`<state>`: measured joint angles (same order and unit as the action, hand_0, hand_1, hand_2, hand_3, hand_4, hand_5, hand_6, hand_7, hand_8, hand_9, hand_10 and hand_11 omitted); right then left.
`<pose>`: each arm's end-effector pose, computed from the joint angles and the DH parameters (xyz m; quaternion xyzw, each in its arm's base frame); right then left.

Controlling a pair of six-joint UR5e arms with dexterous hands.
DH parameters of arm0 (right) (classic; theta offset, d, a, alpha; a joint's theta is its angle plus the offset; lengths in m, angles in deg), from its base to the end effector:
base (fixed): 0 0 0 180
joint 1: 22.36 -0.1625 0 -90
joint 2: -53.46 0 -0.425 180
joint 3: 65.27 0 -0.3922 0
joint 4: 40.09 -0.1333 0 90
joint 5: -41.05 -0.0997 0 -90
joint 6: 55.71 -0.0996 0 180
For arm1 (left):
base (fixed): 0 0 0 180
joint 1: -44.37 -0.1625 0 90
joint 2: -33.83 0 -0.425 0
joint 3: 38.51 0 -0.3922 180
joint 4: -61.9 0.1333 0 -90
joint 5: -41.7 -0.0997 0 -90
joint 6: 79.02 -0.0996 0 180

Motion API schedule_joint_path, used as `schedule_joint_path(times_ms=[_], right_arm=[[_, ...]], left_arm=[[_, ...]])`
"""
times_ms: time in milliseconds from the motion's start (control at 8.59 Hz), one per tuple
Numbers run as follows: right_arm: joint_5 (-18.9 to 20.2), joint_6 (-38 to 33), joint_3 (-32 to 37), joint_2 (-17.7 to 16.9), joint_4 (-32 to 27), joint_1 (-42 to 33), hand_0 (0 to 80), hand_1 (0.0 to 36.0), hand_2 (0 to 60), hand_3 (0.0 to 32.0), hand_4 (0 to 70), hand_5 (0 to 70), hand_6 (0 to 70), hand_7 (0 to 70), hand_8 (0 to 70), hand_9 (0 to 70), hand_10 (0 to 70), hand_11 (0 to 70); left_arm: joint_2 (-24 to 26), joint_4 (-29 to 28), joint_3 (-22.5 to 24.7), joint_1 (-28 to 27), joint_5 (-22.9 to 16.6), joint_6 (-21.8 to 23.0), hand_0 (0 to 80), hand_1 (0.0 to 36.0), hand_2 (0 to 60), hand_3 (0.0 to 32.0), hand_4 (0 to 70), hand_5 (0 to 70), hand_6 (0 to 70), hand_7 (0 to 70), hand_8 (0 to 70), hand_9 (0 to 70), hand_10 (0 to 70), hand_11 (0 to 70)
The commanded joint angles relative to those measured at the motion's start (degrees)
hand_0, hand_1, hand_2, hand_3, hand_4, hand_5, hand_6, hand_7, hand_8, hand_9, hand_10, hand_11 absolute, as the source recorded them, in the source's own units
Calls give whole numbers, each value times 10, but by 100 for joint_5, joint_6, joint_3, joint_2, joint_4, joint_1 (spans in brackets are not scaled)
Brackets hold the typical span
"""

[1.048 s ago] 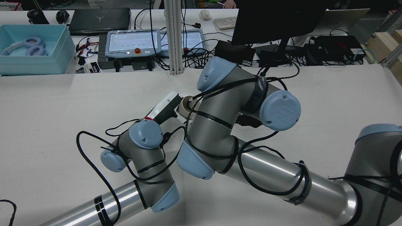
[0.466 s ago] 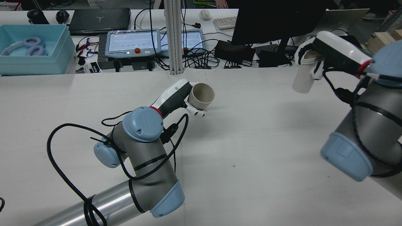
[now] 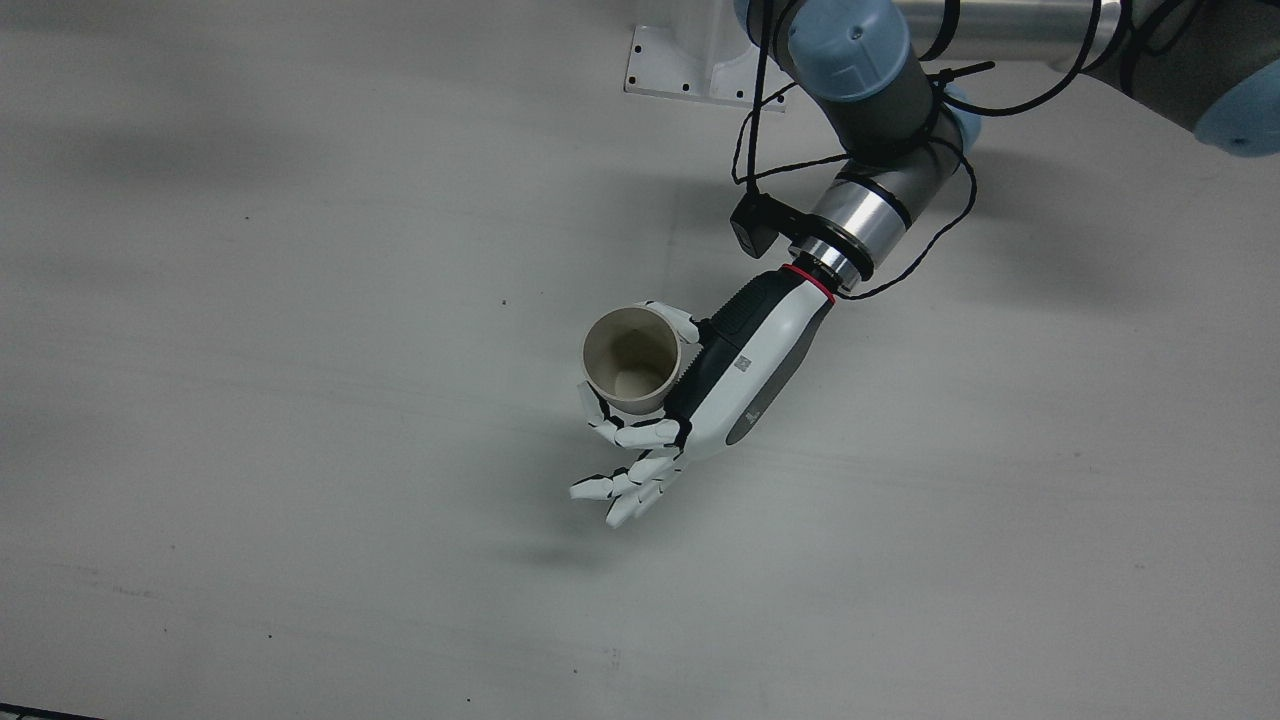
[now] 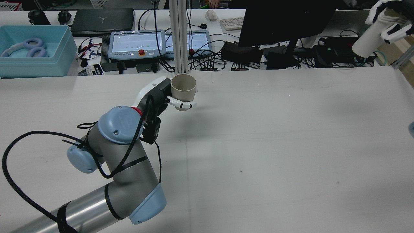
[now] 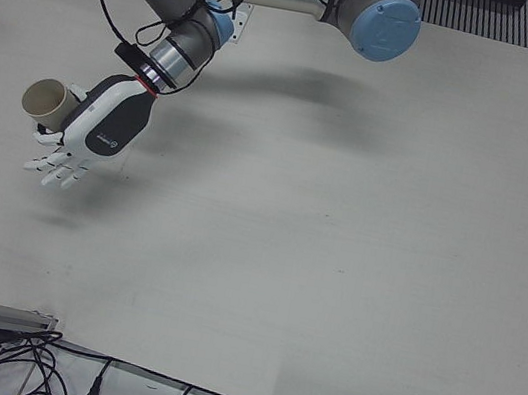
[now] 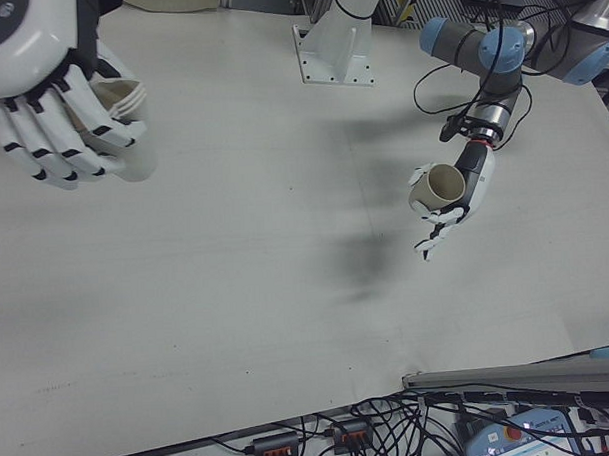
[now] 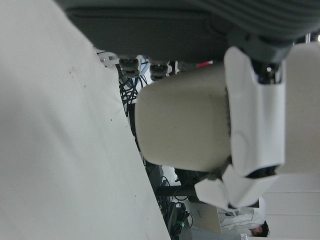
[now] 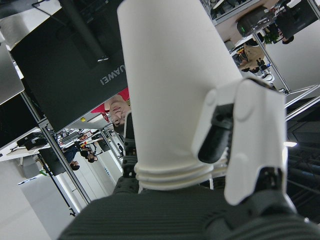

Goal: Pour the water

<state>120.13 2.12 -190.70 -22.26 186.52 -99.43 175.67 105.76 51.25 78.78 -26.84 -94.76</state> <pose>0.0450 -0.4838 0.3695 0.3365 -0.6429 0.5982 0.3401 0.4676 -0.5260 0.2040 -0.1371 0.7375 -0.6068 0.2629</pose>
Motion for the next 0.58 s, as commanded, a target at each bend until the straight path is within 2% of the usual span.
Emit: schedule_joint_path(times_ms=[0, 116, 233, 466], right_arm=[[1149, -166, 1313, -916, -2236, -1289, 522, 341, 600, 0, 341, 431, 392, 349, 346, 450, 268, 409], [1527, -166, 1919, -1179, -3053, -1676, 493, 276, 600, 0, 269, 384, 356, 317, 359, 471, 261, 396], [1609, -122, 2404, -1617, -3853, -1784, 489, 262, 600, 0, 246, 370, 344, 311, 364, 480, 260, 393], [1619, 131, 3311, -1665, -4553, -1786, 493, 266, 600, 0, 300, 386, 370, 334, 365, 477, 252, 381]], left_arm=[[-971, 123, 1138, 443, -124, 562, 579, 360, 600, 0, 700, 700, 150, 190, 75, 53, 38, 70], [-1183, 123, 1262, 461, -143, 816, 575, 360, 600, 0, 700, 700, 151, 190, 74, 52, 37, 69], [-1315, 62, 1368, 496, -143, 845, 574, 360, 600, 0, 700, 700, 145, 186, 74, 52, 38, 70], [-1824, -429, 1369, 523, -134, 1012, 569, 360, 600, 0, 700, 700, 142, 183, 74, 51, 40, 72]])
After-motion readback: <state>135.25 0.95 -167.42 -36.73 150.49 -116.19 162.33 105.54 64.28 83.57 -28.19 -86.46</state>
